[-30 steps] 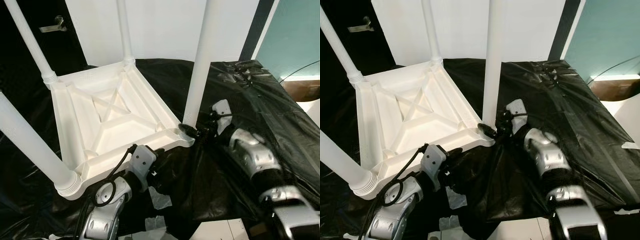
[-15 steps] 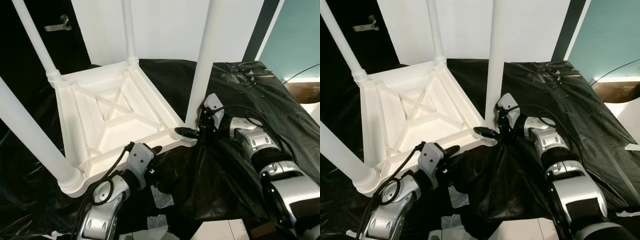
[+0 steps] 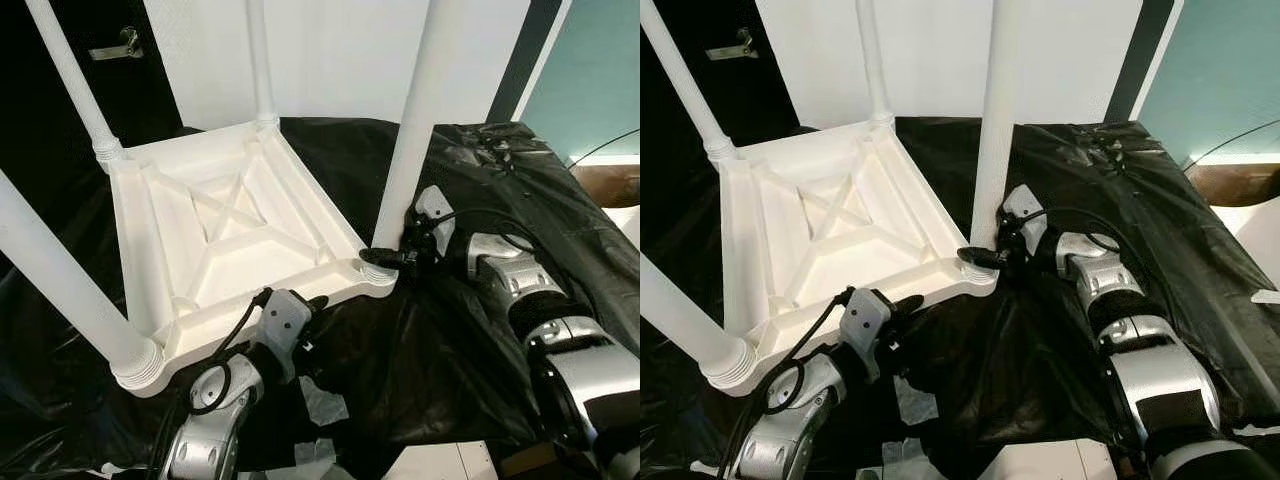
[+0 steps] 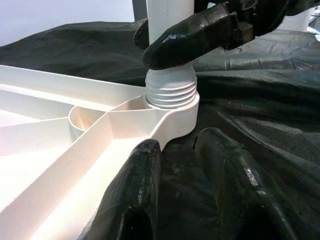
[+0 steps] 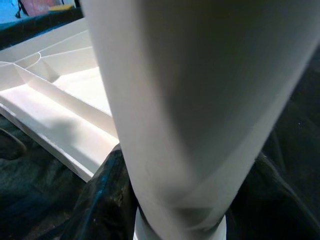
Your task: Building children table
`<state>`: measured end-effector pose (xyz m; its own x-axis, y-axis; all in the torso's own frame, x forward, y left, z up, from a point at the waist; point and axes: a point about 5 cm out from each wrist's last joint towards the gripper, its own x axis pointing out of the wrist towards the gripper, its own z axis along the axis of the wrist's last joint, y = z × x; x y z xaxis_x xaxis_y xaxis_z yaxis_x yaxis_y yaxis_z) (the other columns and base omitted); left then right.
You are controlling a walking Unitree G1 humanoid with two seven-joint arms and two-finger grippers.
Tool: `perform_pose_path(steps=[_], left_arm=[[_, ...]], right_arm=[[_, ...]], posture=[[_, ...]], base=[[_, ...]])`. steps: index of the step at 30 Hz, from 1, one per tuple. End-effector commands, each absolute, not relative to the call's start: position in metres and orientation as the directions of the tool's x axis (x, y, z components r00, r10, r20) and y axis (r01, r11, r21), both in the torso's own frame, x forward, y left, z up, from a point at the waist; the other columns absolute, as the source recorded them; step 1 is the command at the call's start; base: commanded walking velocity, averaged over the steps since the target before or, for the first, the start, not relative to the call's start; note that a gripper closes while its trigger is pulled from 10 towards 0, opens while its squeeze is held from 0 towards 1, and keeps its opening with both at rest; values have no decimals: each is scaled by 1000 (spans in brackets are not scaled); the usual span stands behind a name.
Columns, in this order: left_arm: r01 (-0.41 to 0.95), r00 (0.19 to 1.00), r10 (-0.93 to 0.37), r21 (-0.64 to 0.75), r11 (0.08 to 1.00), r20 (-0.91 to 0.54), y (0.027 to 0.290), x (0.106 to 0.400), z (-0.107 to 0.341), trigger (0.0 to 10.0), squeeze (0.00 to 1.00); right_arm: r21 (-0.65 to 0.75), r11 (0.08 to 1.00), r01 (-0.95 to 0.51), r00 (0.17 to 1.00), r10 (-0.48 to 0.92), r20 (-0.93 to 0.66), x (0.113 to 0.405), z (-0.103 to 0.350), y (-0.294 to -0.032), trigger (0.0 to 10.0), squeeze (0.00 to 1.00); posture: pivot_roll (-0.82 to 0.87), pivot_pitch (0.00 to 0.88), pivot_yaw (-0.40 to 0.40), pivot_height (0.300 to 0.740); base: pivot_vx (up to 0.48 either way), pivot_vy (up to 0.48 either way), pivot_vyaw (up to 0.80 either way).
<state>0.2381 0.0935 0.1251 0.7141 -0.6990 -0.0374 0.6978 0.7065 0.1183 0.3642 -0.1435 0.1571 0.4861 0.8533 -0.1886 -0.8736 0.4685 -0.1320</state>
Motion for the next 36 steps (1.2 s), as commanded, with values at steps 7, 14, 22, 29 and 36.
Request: perform_pose_path(steps=[7,14,22,29,36], left_arm=[[640,767,-640,110,760,-43,95,237,124,10000,0],[644,764,-643,101,758,-47,94,236,123,10000,0],[648,761,-646,95,756,-54,93,234,121,10000,0],[648,761,-646,99,755,-54,94,235,123,10000,0],[645,763,-644,102,757,-54,95,236,123,10000,0]], right_arm=[[-13,572,-820,567,809,-155,352,140,-134,10000,0],[-15,764,-646,758,639,-130,335,136,-123,10000,0],[-27,898,-439,896,435,-94,316,133,-114,10000,0],[19,960,-281,951,281,-126,303,136,-104,10000,0],[25,950,-311,947,312,-79,303,144,-104,10000,1000]], posture=[[110,54,-44,740],[103,68,-46,740],[101,75,-42,740],[106,67,-38,740],[103,67,-35,740]], base=[[0,0,0],[0,0,0],[0,0,0],[0,0,0],[0,0,0]])
